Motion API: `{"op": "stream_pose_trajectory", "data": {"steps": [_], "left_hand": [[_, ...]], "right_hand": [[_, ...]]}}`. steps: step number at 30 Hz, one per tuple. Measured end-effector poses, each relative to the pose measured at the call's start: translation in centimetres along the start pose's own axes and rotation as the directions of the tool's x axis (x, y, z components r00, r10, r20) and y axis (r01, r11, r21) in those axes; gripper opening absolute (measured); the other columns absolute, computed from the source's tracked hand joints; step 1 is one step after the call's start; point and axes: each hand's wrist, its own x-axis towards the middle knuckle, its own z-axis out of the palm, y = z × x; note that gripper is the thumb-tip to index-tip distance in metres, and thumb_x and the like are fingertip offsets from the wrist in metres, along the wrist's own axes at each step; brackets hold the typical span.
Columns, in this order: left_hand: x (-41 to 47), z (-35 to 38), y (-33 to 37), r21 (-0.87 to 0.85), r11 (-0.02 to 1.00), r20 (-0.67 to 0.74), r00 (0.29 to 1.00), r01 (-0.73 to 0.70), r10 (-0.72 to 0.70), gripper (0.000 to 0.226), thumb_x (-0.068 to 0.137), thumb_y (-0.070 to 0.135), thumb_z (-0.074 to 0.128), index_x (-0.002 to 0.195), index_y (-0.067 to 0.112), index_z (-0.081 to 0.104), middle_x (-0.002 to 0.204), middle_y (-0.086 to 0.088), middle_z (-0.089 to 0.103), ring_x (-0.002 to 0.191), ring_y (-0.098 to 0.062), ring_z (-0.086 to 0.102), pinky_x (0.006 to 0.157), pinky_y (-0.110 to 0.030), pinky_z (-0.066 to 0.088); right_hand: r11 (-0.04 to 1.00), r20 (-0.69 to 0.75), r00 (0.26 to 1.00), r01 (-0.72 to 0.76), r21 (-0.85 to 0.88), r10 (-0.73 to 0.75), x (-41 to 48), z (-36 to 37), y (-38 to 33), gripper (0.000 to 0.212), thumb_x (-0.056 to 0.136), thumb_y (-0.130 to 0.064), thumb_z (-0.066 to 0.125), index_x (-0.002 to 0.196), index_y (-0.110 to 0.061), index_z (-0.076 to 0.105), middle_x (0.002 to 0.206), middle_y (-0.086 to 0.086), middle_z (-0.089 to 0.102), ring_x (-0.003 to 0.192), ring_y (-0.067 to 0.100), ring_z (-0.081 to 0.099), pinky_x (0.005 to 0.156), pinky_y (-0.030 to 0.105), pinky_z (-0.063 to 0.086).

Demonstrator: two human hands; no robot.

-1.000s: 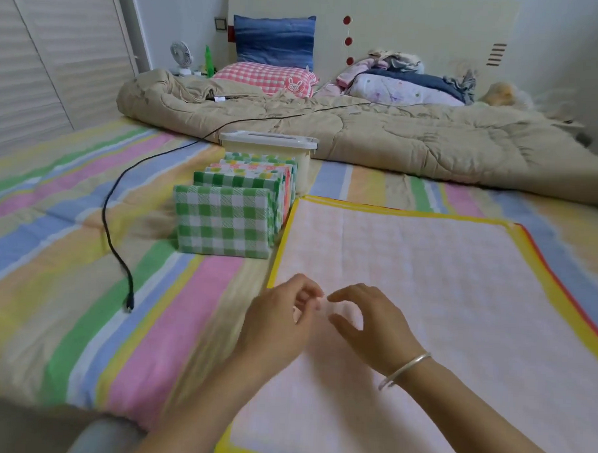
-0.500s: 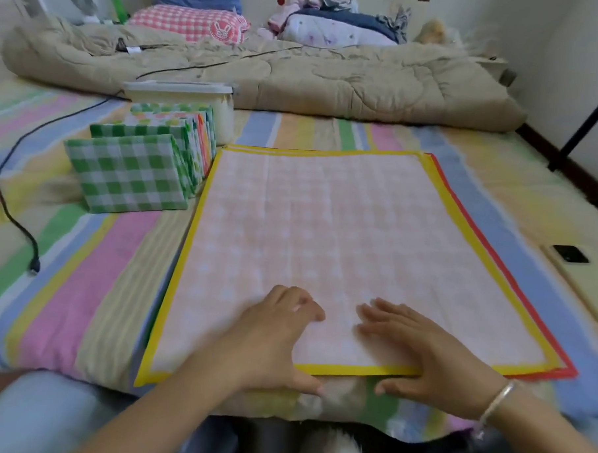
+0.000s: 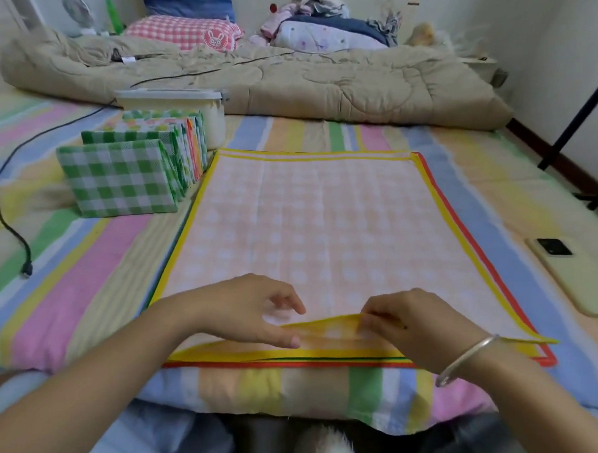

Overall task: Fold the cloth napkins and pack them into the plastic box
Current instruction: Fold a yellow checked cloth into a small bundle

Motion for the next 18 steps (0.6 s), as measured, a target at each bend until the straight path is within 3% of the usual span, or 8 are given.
{"op": "stream_pose_trajectory", "data": {"steps": [3,5,8,10,13,15,18], "left_hand": [[0.2,-1.6,0.4,-0.117,0.993,0.118,0.993,0.034,-0.02,0.044,0.081,0.046,0.079,0.12,0.036,0.064,0.121,0.019,0.065,0.106,0.005,0.062,0.096,-0.024,0.052],[0.4,-2.6,0.8,-0.199,0.977,0.248,0.968,0.08,-0.029,0.034,0.085,0.038,0.078,0.115,0.028,0.068,0.115,0.014,0.07,0.095,0.001,0.067,0.088,-0.021,0.053],[1.0,-4.5,1.5,-0.147,0.984,0.303,0.952,0.095,-0.047,0.016,0.088,0.039,0.075,0.086,0.024,0.07,0.078,0.015,0.068,0.069,-0.006,0.061,0.069,-0.025,0.048],[1.7,-5.7,1.8,0.052,0.995,0.171,0.981,0.079,-0.087,0.03,0.088,0.045,0.072,0.071,0.023,0.062,0.061,0.013,0.052,0.059,-0.008,0.048,0.061,-0.027,0.037],[2.8,-6.7,2.4,0.324,0.933,-0.169,0.98,0.158,-0.107,0.031,0.088,0.052,0.067,0.084,0.022,0.06,0.082,0.007,0.061,0.081,-0.015,0.057,0.067,-0.03,0.039],[3.3,-5.9,2.3,0.453,0.867,-0.411,0.912,0.207,-0.003,0.03,0.091,0.05,0.063,0.109,0.026,0.06,0.111,0.007,0.062,0.108,-0.018,0.056,0.086,-0.032,0.041],[3.8,-3.3,1.2,0.453,0.883,-0.635,0.74,0.123,0.223,0.05,0.09,0.037,0.066,0.135,0.017,0.055,0.136,0.0,0.056,0.128,-0.025,0.051,0.109,-0.036,0.036]], "right_hand": [[0.987,0.247,0.969,-0.032,0.155,-0.007,0.3,-2.3,0.2,0.019,0.098,-0.036,0.054,0.084,-0.031,0.065,0.054,-0.017,0.052,0.052,0.001,0.044,0.056,0.013,0.036],[0.958,0.371,0.928,-0.087,0.275,-0.022,0.8,-3.7,0.7,0.021,0.096,-0.038,0.057,0.078,-0.031,0.065,0.052,-0.018,0.05,0.05,0.001,0.04,0.055,0.011,0.034],[0.961,0.399,0.917,-0.132,0.245,0.024,2.7,-4.8,1.8,0.022,0.092,-0.046,0.06,0.074,-0.035,0.067,0.057,-0.018,0.055,0.053,-0.001,0.043,0.061,0.013,0.035],[0.975,0.337,0.938,-0.144,0.171,0.079,4.3,-5.3,2.4,0.024,0.091,-0.047,0.061,0.069,-0.035,0.065,0.055,-0.02,0.056,0.052,-0.001,0.045,0.063,0.016,0.037],[0.986,0.18,0.971,-0.165,0.028,0.158,6.7,-5.8,3.3,0.024,0.092,-0.042,0.061,0.071,-0.033,0.062,0.062,-0.017,0.058,0.059,0.0,0.05,0.061,0.016,0.038],[0.978,0.05,0.979,-0.196,-0.069,0.2,8.1,-5.6,3.9,0.019,0.092,-0.044,0.06,0.077,-0.033,0.061,0.074,-0.015,0.059,0.072,0.006,0.055,0.065,0.021,0.04],[0.959,-0.098,0.961,-0.266,-0.095,0.257,10.1,-4.4,5.0,0.017,0.092,-0.046,0.06,0.084,-0.031,0.062,0.083,-0.011,0.061,0.082,0.013,0.057,0.07,0.025,0.041]]}}
